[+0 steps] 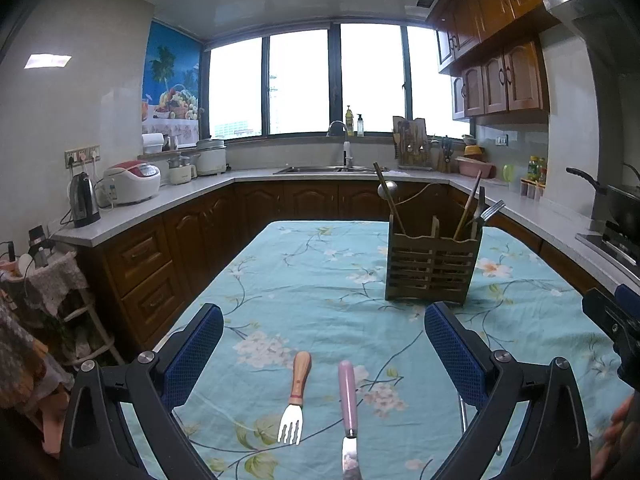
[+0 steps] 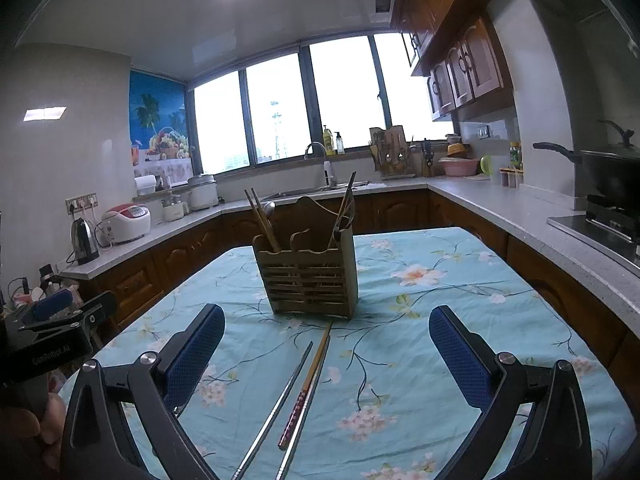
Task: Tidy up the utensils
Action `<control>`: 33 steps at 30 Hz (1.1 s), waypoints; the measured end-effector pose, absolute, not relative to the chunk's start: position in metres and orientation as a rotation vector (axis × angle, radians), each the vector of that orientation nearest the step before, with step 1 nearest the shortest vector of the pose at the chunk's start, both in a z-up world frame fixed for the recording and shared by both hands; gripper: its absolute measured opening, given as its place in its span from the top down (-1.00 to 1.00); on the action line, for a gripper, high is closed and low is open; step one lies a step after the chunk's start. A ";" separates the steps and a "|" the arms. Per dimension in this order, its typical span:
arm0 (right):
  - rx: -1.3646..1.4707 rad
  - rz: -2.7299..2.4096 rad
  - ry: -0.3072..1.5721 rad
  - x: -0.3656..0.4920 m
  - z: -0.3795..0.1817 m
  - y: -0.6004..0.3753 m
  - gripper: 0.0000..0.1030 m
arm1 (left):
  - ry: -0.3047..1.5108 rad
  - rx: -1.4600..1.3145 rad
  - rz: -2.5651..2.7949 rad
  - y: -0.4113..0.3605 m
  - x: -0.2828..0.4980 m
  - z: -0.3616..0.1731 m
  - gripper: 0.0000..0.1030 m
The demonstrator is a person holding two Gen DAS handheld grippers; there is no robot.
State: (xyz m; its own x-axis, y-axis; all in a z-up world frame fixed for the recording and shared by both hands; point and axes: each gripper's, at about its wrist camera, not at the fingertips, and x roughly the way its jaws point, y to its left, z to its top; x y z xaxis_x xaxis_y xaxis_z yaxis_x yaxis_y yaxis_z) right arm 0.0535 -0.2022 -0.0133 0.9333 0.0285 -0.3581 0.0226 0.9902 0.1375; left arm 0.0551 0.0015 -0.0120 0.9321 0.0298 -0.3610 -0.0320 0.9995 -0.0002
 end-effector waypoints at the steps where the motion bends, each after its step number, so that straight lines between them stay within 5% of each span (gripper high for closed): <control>1: 0.141 0.003 0.369 0.053 -0.013 -0.202 -1.00 | 0.370 -0.005 0.033 0.001 0.055 -0.013 -0.98; 33: 0.142 0.008 0.381 0.055 -0.019 -0.202 -1.00 | 0.378 -0.003 0.027 0.002 0.056 -0.017 -0.98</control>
State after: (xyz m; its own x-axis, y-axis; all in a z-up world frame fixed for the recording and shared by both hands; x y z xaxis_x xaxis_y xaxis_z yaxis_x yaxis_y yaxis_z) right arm 0.0546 -0.2020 -0.0194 0.9283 0.0345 -0.3703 0.0191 0.9900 0.1400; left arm 0.0556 0.0021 -0.0173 0.9290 0.0256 -0.3692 -0.0266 0.9996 0.0025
